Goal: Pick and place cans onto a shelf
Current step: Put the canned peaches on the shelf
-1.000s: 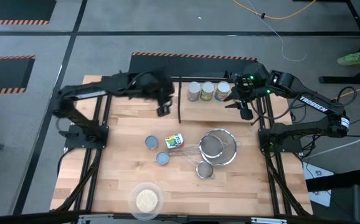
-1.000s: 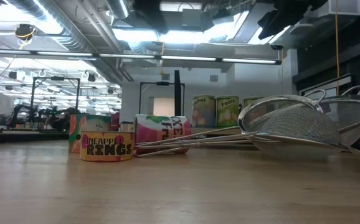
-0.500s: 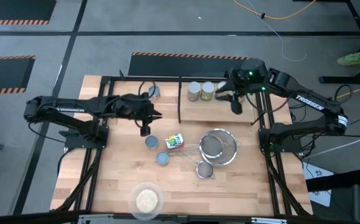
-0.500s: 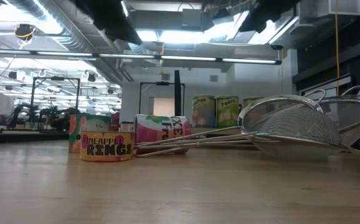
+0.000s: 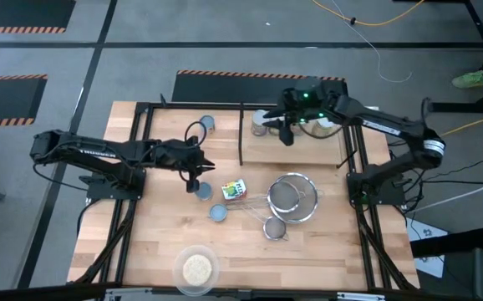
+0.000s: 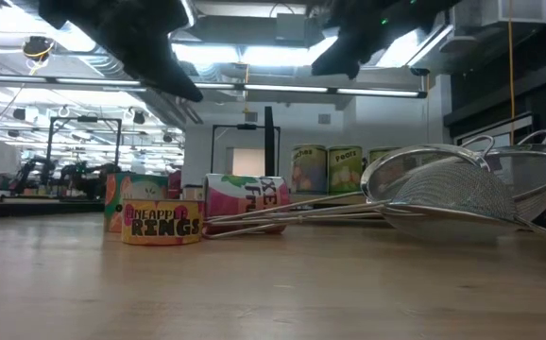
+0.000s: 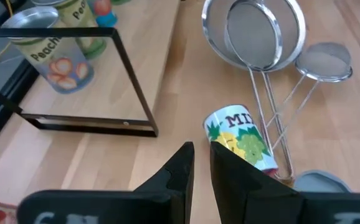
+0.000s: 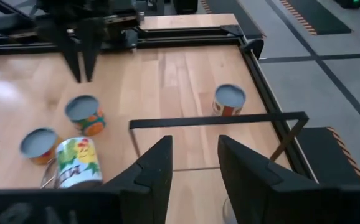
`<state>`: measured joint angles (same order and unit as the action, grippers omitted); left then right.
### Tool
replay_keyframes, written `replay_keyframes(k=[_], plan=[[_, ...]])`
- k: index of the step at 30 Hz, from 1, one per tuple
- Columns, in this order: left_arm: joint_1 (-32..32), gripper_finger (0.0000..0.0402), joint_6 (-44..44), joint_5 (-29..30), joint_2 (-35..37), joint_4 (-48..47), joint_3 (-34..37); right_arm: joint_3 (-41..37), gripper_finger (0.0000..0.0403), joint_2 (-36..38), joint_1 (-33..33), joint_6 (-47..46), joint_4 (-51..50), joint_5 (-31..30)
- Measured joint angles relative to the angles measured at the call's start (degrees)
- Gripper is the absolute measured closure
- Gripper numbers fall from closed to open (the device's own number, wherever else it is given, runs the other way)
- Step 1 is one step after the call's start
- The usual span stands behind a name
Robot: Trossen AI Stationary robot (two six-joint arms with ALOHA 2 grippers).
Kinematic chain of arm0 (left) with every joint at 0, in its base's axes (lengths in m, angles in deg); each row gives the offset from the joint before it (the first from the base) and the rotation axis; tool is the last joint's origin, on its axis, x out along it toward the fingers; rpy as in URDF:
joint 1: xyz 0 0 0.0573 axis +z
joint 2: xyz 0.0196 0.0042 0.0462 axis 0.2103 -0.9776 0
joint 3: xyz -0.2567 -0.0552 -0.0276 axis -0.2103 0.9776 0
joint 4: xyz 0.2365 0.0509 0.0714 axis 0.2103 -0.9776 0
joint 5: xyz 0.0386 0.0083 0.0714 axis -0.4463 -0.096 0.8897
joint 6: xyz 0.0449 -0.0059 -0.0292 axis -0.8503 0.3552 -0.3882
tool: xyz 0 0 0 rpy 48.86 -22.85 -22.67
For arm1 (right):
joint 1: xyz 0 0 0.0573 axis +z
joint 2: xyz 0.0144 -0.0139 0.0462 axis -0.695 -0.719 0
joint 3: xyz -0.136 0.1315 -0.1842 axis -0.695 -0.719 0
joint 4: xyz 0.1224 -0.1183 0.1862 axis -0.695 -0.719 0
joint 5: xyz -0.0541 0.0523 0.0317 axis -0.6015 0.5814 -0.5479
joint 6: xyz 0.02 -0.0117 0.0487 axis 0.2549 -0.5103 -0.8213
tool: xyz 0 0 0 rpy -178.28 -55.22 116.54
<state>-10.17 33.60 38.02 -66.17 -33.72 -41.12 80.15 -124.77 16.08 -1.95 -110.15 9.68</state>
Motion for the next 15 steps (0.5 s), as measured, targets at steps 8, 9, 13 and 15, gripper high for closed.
replay_keyframes(k=[8, 9, 13, 15], plan=[[-1.06, 0.0357, 0.01, -0.01, 0.0, 0.07, 0.13, 0.0, 0.027, -6.06, 0.0, 0.11, 4.86, -0.09], [-1.06, 0.0357, 0.01, 0.01, 0.0, 0.07, 0.13, 0.0, 0.027, -6.55, 0.0, 0.12, 4.96, -0.08], [-1.04, 0.0357, 0.01, 0.03, 0.0, 0.05, 0.13, 0.0, 0.027, -8.43, 0.0, 0.21, 4.84, -0.7], [-1.04, 0.0357, 0.01, 0.01, 0.0, 0.05, 0.13, 0.0, 0.027, -9.03, 0.0, 0.63, 4.91, -2.46]])
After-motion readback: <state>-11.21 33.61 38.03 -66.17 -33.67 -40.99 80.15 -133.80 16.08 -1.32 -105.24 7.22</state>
